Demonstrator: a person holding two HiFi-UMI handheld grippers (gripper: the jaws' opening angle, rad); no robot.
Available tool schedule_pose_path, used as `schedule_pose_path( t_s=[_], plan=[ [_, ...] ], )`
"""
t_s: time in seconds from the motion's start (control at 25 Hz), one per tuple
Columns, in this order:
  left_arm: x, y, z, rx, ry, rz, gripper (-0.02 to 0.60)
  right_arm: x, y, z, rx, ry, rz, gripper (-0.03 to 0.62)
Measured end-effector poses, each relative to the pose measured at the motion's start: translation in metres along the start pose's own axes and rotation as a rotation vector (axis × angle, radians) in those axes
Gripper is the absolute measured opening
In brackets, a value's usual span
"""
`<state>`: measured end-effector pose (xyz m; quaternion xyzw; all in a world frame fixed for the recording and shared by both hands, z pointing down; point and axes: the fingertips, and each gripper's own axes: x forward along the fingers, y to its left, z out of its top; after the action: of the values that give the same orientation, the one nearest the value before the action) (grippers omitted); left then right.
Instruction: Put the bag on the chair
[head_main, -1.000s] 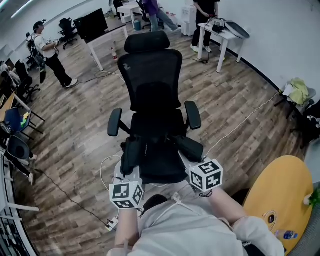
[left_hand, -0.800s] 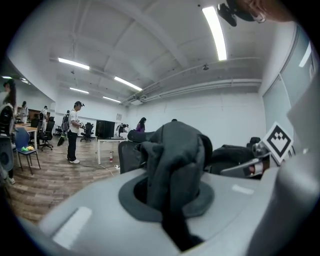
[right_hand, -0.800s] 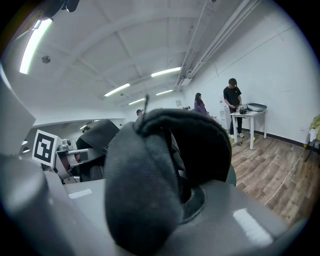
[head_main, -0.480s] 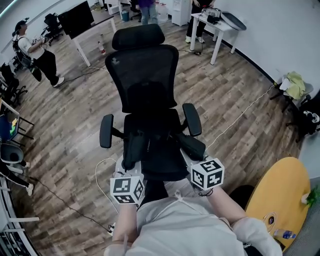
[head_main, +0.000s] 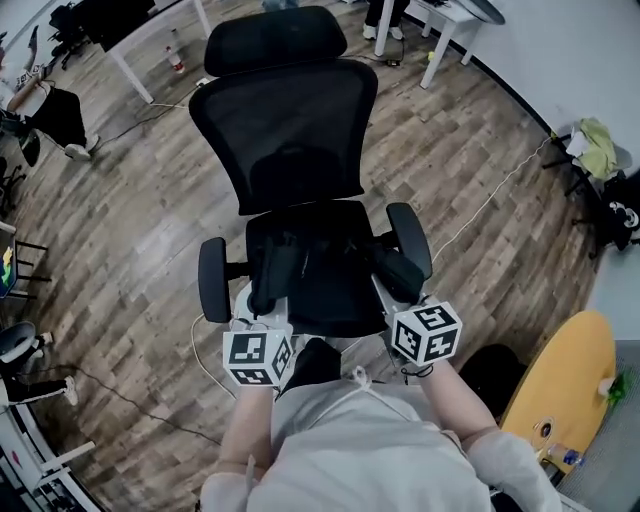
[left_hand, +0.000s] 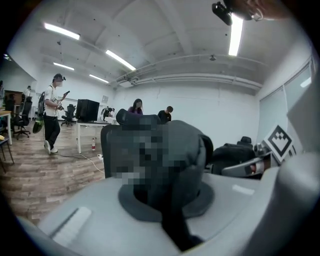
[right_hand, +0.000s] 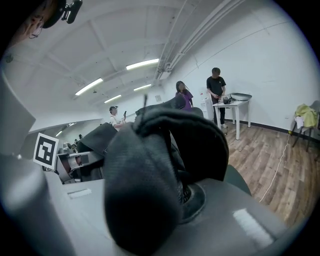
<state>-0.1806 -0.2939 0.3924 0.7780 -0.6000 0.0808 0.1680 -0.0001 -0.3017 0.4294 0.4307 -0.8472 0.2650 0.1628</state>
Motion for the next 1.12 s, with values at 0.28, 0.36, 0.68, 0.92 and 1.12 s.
schedule_pose_path(
  t_s=[0.28,0.36,0.68,0.92,1.12],
  plan=[
    [0.079,0.062,-0.019,-0.032,0.083,-0.016,0.029,0.092,-0.024,0.010,0.031,0.061,-0.023,0.028],
    [0.100,0.078,-0.030,-0.035,0.103,-0.018,0.030,0.118,-0.034,0.009,0.031,0.072,-0.029,0.028],
    [0.164,0.121,-0.105,-0.081,0.221,-0.020,0.031,0.198,-0.072,-0.033,0.060,0.153,-0.083,0.028],
    [0.208,0.142,-0.154,-0.121,0.298,-0.019,0.031,0.247,-0.102,-0.066,0.121,0.219,-0.104,0.028],
    [0.234,0.165,-0.194,-0.127,0.356,-0.014,0.031,0.287,-0.115,-0.093,0.122,0.257,-0.099,0.028]
  ],
)
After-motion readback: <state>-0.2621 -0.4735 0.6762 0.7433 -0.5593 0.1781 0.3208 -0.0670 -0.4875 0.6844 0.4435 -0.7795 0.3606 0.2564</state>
